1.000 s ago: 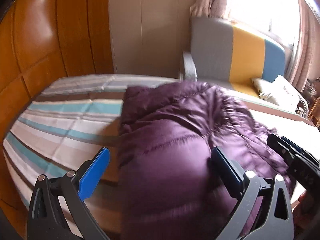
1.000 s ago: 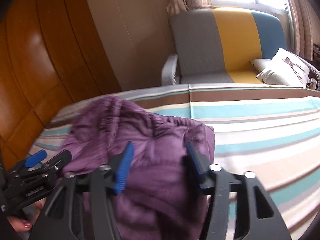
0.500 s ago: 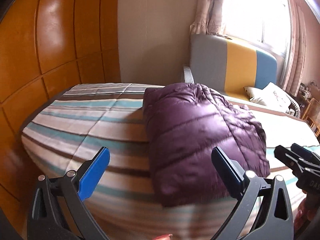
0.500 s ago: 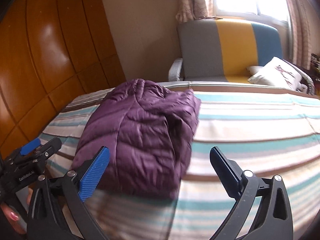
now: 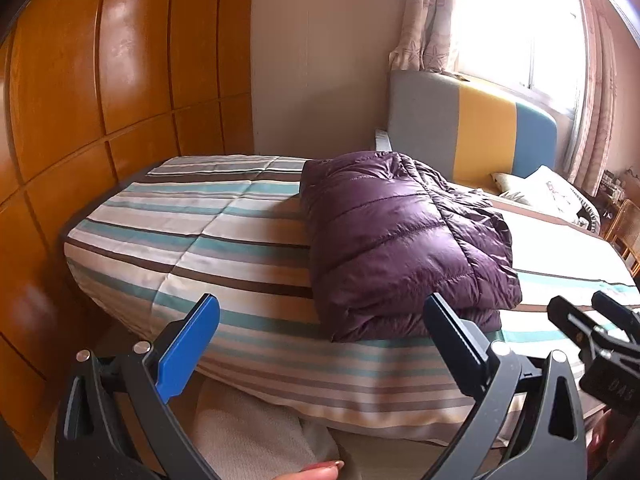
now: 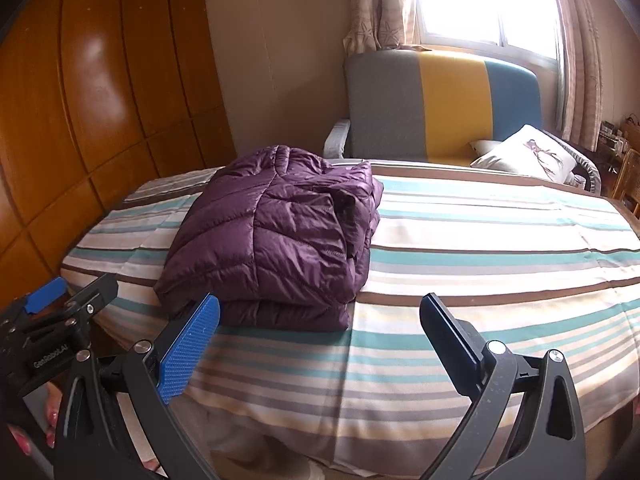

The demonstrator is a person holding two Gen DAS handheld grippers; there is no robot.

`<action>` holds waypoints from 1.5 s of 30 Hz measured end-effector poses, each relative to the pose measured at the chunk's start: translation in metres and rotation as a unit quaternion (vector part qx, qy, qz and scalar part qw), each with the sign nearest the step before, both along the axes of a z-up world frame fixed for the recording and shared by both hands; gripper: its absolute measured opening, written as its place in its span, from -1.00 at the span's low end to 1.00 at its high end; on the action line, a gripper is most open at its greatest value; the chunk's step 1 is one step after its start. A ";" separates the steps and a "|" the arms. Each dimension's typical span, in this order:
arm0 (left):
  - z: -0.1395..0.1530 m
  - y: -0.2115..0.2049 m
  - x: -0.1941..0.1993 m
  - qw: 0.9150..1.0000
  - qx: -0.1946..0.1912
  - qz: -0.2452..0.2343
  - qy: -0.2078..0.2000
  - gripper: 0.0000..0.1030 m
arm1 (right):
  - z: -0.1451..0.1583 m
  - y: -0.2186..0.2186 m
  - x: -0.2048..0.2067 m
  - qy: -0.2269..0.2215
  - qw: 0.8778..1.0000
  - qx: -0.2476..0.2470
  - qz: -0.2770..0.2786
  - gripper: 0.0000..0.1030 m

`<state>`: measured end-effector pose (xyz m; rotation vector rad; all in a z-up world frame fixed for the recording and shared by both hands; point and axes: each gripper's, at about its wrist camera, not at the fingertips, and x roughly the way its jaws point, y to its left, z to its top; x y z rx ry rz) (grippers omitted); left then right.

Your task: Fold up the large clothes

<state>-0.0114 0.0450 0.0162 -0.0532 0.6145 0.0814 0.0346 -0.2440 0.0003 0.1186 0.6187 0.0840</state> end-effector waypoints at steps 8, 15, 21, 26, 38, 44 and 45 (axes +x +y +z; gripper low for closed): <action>0.001 -0.002 -0.004 1.000 0.000 -0.007 -0.004 0.96 | 0.005 0.001 -0.006 -0.008 1.000 -0.006 -0.002 0.93; 0.002 0.001 -0.004 1.000 -0.008 -0.002 -0.005 0.96 | 0.005 0.000 -0.005 -0.004 1.000 -0.003 -0.003 0.93; 0.001 0.000 -0.004 1.000 -0.007 -0.006 -0.003 0.96 | 0.004 -0.002 -0.004 -0.003 1.000 -0.001 -0.004 0.93; 0.000 0.002 -0.003 1.000 -0.008 -0.006 -0.002 0.96 | 0.003 -0.004 -0.003 0.001 1.000 0.002 -0.005 0.93; -0.003 0.001 -0.002 1.000 -0.008 -0.007 0.004 0.96 | 0.003 -0.007 -0.004 0.003 1.000 0.005 -0.002 0.93; -0.004 0.002 -0.002 1.000 -0.009 -0.004 0.004 0.96 | 0.003 -0.006 -0.003 0.004 1.000 0.004 -0.002 0.93; -0.004 0.002 -0.001 1.000 -0.009 -0.004 0.005 0.96 | 0.003 -0.006 -0.003 0.004 1.000 0.005 -0.001 0.93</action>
